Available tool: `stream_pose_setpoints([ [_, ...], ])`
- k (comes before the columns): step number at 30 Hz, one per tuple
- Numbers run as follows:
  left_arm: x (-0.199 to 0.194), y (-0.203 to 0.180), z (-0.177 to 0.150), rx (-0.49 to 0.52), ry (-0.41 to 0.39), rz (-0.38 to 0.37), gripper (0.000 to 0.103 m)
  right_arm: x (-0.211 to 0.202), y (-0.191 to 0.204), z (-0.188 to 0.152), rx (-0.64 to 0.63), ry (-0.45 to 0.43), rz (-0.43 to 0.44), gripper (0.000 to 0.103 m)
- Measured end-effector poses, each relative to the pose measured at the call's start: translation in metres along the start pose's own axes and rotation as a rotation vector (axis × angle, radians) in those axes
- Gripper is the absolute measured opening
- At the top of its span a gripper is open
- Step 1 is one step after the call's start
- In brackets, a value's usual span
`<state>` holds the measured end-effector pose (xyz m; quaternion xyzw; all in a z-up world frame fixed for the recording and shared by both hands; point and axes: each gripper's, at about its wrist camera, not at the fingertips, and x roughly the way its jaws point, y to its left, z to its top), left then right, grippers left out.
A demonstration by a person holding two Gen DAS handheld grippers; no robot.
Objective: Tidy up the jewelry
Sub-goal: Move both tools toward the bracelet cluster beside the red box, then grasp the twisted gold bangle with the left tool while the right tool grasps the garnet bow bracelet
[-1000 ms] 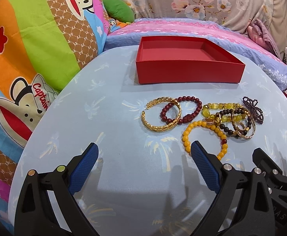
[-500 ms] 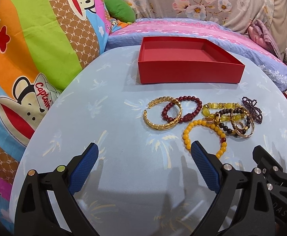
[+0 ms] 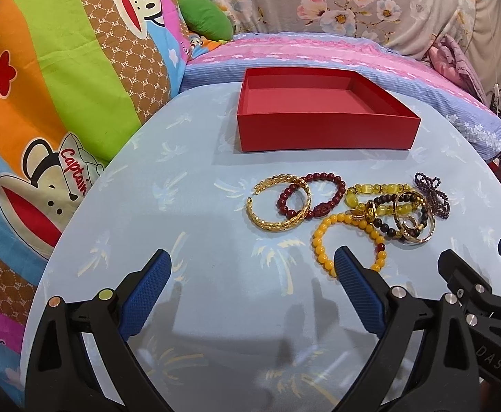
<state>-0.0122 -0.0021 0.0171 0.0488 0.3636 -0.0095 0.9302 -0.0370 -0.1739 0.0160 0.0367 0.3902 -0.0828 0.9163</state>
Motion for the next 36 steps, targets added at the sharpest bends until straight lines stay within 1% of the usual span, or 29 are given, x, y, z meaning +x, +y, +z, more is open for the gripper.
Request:
stream_pose_setpoints([
  [1,0.001,0.000,0.002,0.009,0.019,0.007,0.092,0.000,0.000,0.001,-0.002,-0.001,0.000,0.097],
  [5,0.004,0.003,0.008,-0.005,0.015,0.006,0.092,0.002,-0.004,0.007,0.001,-0.001,-0.001,0.096],
  [11,0.018,0.016,0.021,-0.024,0.047,0.027,0.092,0.010,-0.013,0.018,0.023,0.008,-0.005,0.096],
  [17,0.031,0.017,0.030,-0.041,0.081,-0.021,0.093,0.018,-0.015,0.027,0.023,0.014,-0.003,0.096],
  [21,0.042,0.011,0.036,-0.051,0.108,-0.050,0.093,0.022,-0.012,0.030,0.016,0.019,0.000,0.096],
  [27,0.061,-0.003,0.044,-0.038,0.149,-0.057,0.093,0.028,-0.011,0.035,0.015,0.026,0.002,0.096],
  [30,0.070,-0.002,0.046,-0.057,0.170,-0.071,0.093,0.031,-0.012,0.038,0.018,0.028,0.003,0.096],
  [32,0.074,-0.001,0.047,-0.065,0.177,-0.073,0.090,0.033,-0.012,0.039,0.020,0.031,0.004,0.096],
  [34,0.077,-0.001,0.047,-0.063,0.185,-0.078,0.085,0.035,-0.012,0.039,0.020,0.035,0.004,0.096],
  [36,0.080,-0.001,0.048,-0.065,0.192,-0.094,0.075,0.038,-0.012,0.040,0.020,0.041,0.005,0.096],
])
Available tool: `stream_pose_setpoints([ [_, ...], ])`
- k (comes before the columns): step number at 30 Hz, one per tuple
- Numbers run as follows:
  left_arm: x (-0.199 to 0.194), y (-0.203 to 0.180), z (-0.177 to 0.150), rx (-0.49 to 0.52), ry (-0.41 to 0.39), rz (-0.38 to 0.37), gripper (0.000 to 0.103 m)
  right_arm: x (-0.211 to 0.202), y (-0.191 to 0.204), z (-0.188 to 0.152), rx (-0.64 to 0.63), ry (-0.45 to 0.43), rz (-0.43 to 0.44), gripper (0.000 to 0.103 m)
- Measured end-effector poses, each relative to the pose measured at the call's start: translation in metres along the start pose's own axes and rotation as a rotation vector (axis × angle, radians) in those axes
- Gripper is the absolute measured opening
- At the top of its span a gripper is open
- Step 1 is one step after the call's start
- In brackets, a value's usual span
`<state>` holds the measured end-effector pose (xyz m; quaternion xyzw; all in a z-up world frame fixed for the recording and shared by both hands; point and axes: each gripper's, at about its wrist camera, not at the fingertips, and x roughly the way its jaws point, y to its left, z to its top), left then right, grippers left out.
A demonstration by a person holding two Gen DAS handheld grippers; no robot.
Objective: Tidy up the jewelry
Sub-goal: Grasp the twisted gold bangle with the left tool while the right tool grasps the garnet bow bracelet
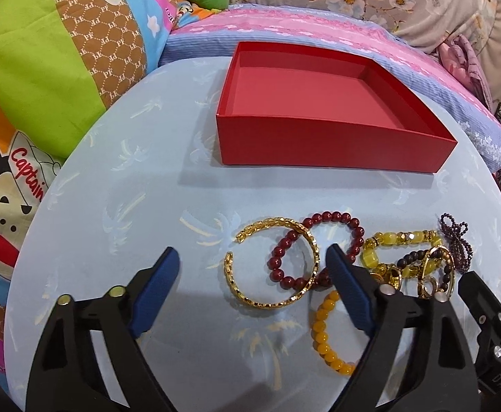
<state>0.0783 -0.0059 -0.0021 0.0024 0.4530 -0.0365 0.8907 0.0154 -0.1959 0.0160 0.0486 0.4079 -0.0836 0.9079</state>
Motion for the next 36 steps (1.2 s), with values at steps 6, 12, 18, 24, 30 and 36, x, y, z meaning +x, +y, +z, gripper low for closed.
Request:
stream_pose_setpoints([
  [6,0.002,-0.002,-0.002,-0.007,0.007,-0.059,0.055,0.006,0.003,0.001,-0.003,0.009,0.004,0.096],
  [12,-0.002,-0.002,-0.003,-0.011,0.002,-0.097,0.054,0.009,0.000,0.001,0.005,0.018,-0.001,0.096],
  [18,-0.015,0.000,-0.001,-0.017,-0.033,-0.112,0.054,0.011,-0.008,0.005,0.026,0.016,-0.006,0.096],
  [24,-0.023,0.006,0.002,-0.020,-0.045,-0.095,0.054,0.014,-0.017,0.017,0.057,0.006,-0.007,0.089],
  [30,-0.022,0.010,0.003,-0.024,-0.043,-0.082,0.054,0.025,-0.017,0.025,0.063,0.028,-0.003,0.070],
  [36,-0.020,0.009,0.003,-0.020,-0.031,-0.081,0.054,0.038,-0.013,0.020,0.053,0.082,0.016,0.043],
])
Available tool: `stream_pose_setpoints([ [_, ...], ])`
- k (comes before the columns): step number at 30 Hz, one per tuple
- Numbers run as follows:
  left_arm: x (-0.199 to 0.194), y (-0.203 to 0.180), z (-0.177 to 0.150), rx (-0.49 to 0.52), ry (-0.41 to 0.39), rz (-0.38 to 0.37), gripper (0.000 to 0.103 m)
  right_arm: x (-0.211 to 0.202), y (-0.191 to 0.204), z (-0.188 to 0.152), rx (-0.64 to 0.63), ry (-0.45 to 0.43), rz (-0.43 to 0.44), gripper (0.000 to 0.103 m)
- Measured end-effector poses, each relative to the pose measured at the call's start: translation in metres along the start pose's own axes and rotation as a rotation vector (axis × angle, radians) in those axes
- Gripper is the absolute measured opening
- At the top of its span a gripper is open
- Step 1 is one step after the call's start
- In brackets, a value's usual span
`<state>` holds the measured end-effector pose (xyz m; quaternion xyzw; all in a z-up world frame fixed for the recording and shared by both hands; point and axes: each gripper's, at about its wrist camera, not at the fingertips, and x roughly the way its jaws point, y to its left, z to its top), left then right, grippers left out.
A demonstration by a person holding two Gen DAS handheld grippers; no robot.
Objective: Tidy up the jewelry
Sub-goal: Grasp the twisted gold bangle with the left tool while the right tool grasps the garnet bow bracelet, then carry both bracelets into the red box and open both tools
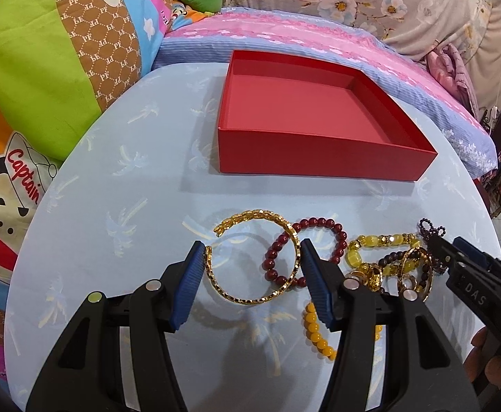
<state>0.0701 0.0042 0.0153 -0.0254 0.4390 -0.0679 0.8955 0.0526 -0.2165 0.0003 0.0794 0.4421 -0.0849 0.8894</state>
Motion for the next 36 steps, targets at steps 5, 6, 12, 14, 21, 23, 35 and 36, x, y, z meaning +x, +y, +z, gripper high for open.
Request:
stream_pose_setpoints([
  [5,0.001,0.000,-0.001,0.003,0.006,-0.003,0.054,-0.001,0.001,-0.004,-0.009,-0.001,0.008,0.020],
  [6,0.001,-0.001,-0.001,0.005,0.006,-0.003,0.054,-0.002,0.001,-0.004,-0.009,-0.003,0.011,0.016],
  [12,-0.006,-0.004,0.000,0.017,-0.006,-0.010,0.054,-0.014,0.001,-0.002,-0.004,-0.032,0.024,0.008],
  [14,-0.009,-0.004,0.001,0.019,-0.010,-0.011,0.054,-0.019,0.002,0.001,-0.004,-0.043,0.031,0.008],
  [21,-0.019,-0.003,0.014,0.030,-0.031,-0.023,0.054,-0.040,0.010,0.017,-0.017,-0.086,0.074,0.008],
  [23,-0.021,-0.004,0.023,0.041,-0.042,-0.028,0.054,-0.044,0.014,0.026,-0.025,-0.102,0.087,0.008],
  [35,-0.001,-0.010,0.121,0.101,-0.112,-0.062,0.054,-0.022,0.035,0.135,-0.040,-0.161,0.179,0.008],
  [36,0.003,-0.011,0.129,0.105,-0.118,-0.059,0.054,-0.016,0.038,0.146,-0.044,-0.160,0.181,0.008],
])
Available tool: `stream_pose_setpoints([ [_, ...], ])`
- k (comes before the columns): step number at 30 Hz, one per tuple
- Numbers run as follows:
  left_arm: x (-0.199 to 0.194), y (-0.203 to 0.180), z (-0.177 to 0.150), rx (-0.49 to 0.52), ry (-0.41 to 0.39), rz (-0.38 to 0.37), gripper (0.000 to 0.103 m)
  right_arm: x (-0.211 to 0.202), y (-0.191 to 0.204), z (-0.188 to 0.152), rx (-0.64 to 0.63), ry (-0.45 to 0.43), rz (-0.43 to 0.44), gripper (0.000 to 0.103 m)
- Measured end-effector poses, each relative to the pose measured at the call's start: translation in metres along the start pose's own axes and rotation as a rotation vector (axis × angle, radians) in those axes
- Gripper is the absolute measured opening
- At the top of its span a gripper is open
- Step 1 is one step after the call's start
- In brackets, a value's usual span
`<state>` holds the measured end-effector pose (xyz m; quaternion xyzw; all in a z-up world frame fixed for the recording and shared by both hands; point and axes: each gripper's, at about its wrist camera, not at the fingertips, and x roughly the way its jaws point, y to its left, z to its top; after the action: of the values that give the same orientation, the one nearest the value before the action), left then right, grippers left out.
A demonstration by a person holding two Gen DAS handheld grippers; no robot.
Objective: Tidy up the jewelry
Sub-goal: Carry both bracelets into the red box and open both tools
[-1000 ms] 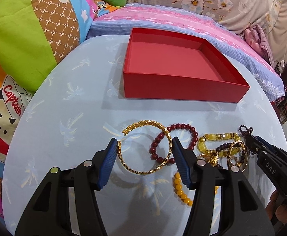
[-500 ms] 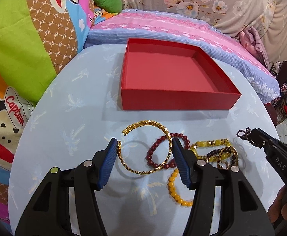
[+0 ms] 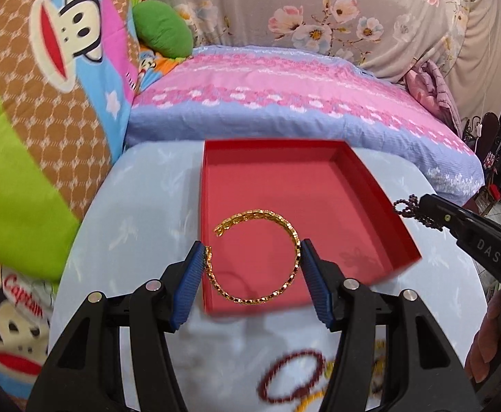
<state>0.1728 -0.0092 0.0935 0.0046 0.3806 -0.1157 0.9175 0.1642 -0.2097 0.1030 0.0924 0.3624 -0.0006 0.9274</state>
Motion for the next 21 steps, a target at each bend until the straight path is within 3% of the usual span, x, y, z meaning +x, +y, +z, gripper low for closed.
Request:
stream_pose_setpoints([
  [9,0.073,-0.004,0.062,0.036,0.025,0.012,0.054,0.073,0.011,0.060,-0.042,0.040,-0.001,0.008],
  [21,0.147,-0.008,0.088,0.053,0.095,0.037,0.054,0.155,-0.001,0.073,-0.005,0.178,-0.015,0.008],
])
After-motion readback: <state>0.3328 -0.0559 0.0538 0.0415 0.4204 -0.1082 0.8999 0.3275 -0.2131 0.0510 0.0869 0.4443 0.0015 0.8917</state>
